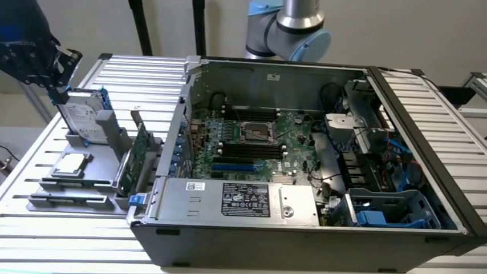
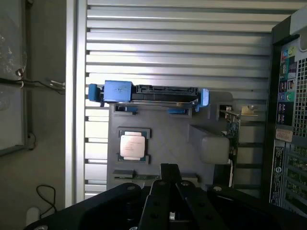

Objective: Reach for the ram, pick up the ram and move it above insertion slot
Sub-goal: 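Reach for the ram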

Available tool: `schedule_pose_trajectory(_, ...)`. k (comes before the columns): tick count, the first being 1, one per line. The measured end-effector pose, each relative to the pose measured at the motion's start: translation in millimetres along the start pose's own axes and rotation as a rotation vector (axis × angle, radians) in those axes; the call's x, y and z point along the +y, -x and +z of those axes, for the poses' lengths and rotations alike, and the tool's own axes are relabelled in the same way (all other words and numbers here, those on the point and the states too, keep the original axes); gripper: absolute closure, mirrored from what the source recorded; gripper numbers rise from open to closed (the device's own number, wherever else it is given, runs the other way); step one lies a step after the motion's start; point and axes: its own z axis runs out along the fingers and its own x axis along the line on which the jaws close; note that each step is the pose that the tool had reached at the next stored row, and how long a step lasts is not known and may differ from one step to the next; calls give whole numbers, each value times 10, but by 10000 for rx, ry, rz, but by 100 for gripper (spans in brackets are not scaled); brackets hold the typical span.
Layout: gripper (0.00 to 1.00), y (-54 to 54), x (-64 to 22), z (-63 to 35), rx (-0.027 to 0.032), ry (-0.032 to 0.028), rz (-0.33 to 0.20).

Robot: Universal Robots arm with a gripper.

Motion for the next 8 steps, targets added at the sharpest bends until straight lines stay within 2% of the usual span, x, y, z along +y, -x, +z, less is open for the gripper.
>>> schedule_pose_trajectory(3, 89, -1, -57, 2, 1, 2, 1)
schedule_pose_trajectory(8, 89, -5, -277, 10, 8, 11, 1)
